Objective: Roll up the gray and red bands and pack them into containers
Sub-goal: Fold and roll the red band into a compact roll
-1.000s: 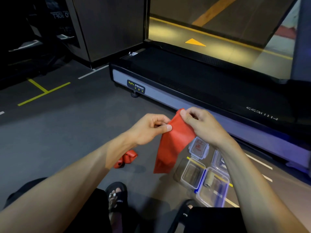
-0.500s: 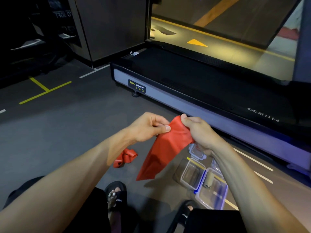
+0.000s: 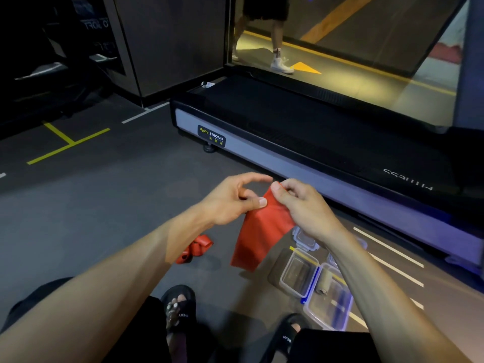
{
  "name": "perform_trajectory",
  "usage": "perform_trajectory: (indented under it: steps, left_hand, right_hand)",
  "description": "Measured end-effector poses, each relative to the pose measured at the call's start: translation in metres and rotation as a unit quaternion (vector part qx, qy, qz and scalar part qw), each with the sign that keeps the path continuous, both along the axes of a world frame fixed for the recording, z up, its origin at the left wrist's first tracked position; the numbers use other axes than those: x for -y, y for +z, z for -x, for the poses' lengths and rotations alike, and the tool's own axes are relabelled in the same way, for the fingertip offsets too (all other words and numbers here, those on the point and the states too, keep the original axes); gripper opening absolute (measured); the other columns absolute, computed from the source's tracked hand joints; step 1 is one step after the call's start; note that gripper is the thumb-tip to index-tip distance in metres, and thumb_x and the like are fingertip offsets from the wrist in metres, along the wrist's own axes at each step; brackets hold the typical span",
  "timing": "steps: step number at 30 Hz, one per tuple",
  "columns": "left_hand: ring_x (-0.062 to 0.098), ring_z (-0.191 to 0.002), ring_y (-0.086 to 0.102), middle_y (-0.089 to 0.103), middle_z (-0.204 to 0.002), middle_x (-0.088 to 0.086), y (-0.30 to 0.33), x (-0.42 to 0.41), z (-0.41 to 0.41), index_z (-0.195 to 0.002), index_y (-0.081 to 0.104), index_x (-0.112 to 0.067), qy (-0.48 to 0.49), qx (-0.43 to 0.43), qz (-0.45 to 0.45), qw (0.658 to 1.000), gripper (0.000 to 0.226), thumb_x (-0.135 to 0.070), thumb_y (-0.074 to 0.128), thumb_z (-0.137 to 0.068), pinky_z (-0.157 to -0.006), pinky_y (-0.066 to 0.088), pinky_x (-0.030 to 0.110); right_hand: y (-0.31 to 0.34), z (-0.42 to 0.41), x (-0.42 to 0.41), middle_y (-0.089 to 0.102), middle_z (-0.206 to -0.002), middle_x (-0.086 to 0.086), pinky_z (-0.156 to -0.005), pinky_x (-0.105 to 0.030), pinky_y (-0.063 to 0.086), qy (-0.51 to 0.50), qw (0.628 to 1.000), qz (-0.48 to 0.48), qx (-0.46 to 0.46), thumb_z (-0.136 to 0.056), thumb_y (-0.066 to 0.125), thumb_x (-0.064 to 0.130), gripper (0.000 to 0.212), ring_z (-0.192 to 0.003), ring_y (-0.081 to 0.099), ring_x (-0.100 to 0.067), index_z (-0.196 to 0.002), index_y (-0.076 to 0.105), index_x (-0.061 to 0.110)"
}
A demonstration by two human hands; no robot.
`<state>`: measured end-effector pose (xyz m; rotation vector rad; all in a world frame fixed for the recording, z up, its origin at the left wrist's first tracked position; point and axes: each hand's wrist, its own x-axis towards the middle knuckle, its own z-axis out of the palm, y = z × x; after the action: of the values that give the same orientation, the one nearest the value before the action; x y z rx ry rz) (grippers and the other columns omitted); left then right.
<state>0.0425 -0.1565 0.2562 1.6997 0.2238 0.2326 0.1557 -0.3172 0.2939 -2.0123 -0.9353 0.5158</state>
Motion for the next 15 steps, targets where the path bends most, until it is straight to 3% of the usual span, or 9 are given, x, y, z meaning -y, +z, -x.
perform_trajectory:
  steps: [6,9,11,13,15]
  left_hand:
    - [0.004,-0.072,0.054,0.067,-0.072,-0.001,-0.003,0.000,-0.002,-0.139,0.060,-0.025,-0.014,0.019,-0.036,0.999,0.048,-0.006,0.069,-0.095,-0.081,0.047,0.022]
    - [0.008,-0.073,0.054,0.064,-0.075,0.003,-0.001,0.002,-0.002,-0.129,0.064,-0.027,-0.013,0.023,-0.036,0.999,0.039,-0.007,0.068,-0.095,-0.078,0.045,0.024]
    - [0.015,-0.073,0.052,0.064,-0.076,0.004,-0.002,0.001,-0.002,-0.123,0.067,-0.029,-0.011,0.020,-0.043,0.999,0.035,-0.009,0.069,-0.095,-0.077,0.044,0.030]
    - [0.019,-0.071,0.050,0.064,-0.075,0.003,-0.005,0.000,-0.001,-0.118,0.069,-0.031,-0.010,0.012,-0.056,0.998,0.031,-0.010,0.070,-0.095,-0.074,0.042,0.032]
    - [0.018,-0.070,0.049,0.065,-0.074,0.001,-0.008,0.000,0.000,-0.115,0.069,-0.030,-0.006,0.002,-0.063,0.998,0.027,-0.011,0.071,-0.095,-0.073,0.041,0.032]
  right_hand:
    - [-0.004,-0.001,0.000,0.051,-0.065,0.002,-0.063,-0.036,0.035,0.016,0.999,0.033,0.034,-0.108,0.041,0.049,0.054,-0.060,0.045,-0.013,-0.075,0.056,0.009]
    - [-0.008,-0.003,0.001,0.048,-0.066,-0.001,-0.064,-0.037,0.034,0.026,0.999,0.025,0.000,-0.107,0.037,0.055,0.065,-0.061,0.044,-0.016,-0.085,0.056,-0.002]
    - [-0.009,-0.003,0.001,0.045,-0.067,-0.003,-0.063,-0.038,0.032,0.039,0.998,0.022,-0.033,-0.097,0.037,0.070,0.077,-0.062,0.040,-0.018,-0.086,0.056,-0.004]
    - [-0.012,-0.004,0.001,0.051,-0.068,-0.002,-0.063,-0.040,0.036,0.040,0.997,0.027,-0.060,-0.081,0.042,0.082,0.084,-0.062,0.045,-0.019,-0.090,0.063,0.001]
    - [-0.017,-0.005,0.002,0.072,-0.082,0.002,-0.072,-0.042,0.051,0.018,0.994,0.020,-0.110,-0.069,0.058,0.082,0.075,-0.072,0.064,-0.016,-0.102,0.072,0.016]
